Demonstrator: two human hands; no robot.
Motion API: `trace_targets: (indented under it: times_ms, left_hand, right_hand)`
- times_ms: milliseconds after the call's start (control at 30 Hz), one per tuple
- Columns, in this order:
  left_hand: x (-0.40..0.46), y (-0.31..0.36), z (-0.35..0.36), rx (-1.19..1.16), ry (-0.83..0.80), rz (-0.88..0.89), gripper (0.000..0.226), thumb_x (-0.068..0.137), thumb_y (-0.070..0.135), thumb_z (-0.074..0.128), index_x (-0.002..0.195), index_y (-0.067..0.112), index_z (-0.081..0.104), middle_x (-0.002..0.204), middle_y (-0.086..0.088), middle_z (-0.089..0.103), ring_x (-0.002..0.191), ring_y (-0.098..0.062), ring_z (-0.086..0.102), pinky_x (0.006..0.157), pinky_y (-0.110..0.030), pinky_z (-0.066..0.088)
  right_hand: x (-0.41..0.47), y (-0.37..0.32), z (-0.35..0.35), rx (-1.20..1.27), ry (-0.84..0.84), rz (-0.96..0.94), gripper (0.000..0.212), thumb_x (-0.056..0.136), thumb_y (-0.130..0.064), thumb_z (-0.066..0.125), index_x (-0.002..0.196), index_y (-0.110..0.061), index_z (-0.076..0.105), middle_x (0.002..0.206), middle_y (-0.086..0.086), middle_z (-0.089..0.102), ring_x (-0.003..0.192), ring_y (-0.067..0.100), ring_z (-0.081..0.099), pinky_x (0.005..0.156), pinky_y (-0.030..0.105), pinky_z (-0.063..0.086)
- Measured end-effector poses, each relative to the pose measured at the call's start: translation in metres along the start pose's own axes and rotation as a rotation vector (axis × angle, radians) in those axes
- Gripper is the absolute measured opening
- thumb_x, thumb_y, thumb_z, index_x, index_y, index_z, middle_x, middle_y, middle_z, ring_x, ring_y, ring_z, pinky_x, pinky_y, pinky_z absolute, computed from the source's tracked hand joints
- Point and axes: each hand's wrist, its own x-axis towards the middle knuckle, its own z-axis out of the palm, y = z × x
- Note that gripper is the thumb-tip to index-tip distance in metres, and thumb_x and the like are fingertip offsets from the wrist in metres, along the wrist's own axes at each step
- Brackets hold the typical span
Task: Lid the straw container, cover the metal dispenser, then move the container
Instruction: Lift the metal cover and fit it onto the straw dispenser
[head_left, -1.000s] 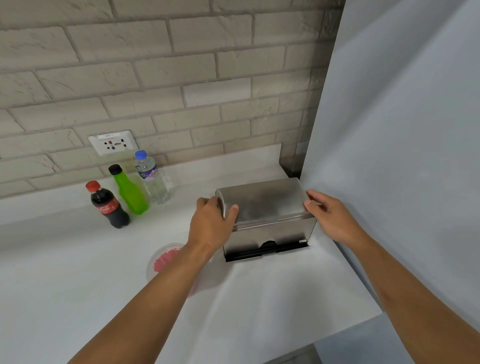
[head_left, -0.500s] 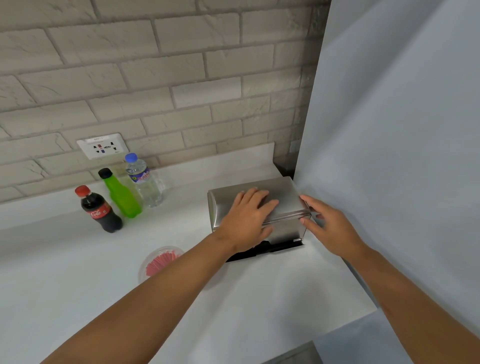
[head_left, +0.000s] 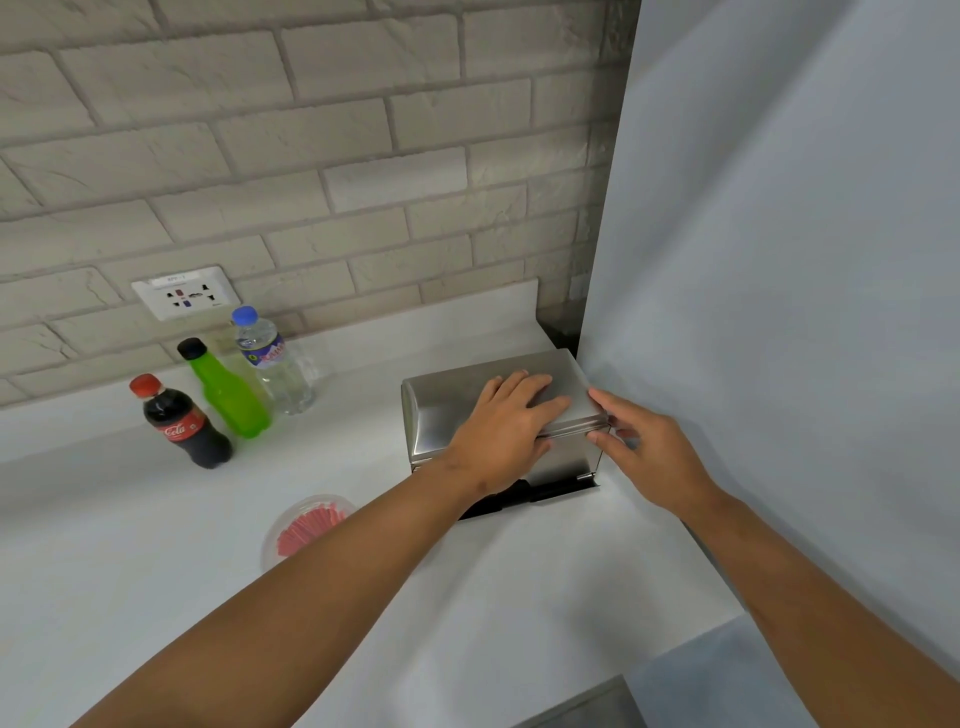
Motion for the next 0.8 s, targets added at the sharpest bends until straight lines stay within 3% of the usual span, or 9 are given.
trace_targets:
  times_ms: [100,300,533,667,800]
  left_hand:
    - [0.000,0.000,0.002,-0.014,0.000,-0.004,0.060,0.095,0.024,0.073,0.152,0.022,0.053,0.163,-0.014,0.043,0.152,-0.038,0.033,0.125,-0.051,0.021]
    - [0.000,-0.002,0.003,-0.018,-0.005,-0.005,0.058,0.097,0.023,0.070,0.152,0.022,0.052,0.164,-0.014,0.041,0.153,-0.038,0.031,0.125,-0.051,0.019]
    - [-0.002,-0.001,0.004,-0.007,-0.001,0.016,0.054,0.098,0.020,0.069,0.150,0.021,0.056,0.162,-0.014,0.043,0.152,-0.038,0.033,0.124,-0.052,0.022]
    - [-0.004,-0.001,0.003,-0.007,0.009,0.016,0.051,0.100,0.022,0.067,0.149,0.022,0.056,0.163,-0.013,0.043,0.153,-0.037,0.032,0.125,-0.050,0.022]
    - [-0.009,-0.004,-0.001,-0.031,0.045,-0.009,0.049,0.098,0.026,0.068,0.146,0.017,0.060,0.159,-0.016,0.048,0.149,-0.038,0.038,0.123,-0.047,0.027]
  right_hand:
    - [-0.001,-0.003,0.001,0.016,0.015,0.002,0.056,0.096,-0.014,0.075,0.149,-0.021,0.056,0.115,-0.010,0.073,0.108,-0.009,0.065,0.098,0.016,0.052]
    - [-0.006,-0.008,0.004,0.040,0.051,-0.022,0.054,0.095,-0.011,0.074,0.147,-0.014,0.058,0.114,-0.002,0.075,0.106,0.017,0.072,0.099,0.031,0.056]
    - [-0.011,-0.007,0.011,0.038,0.108,-0.029,0.053,0.094,-0.020,0.073,0.145,-0.014,0.060,0.122,0.000,0.076,0.108,0.015,0.073,0.099,0.027,0.057]
    - [-0.013,-0.005,0.015,0.039,0.137,-0.014,0.053,0.095,-0.025,0.071,0.145,-0.014,0.061,0.126,0.002,0.076,0.109,0.016,0.073,0.099,0.034,0.057]
    - [-0.016,-0.006,0.019,-0.017,0.123,-0.020,0.054,0.097,-0.020,0.072,0.149,-0.016,0.056,0.148,0.002,0.062,0.135,0.020,0.058,0.113,0.042,0.049]
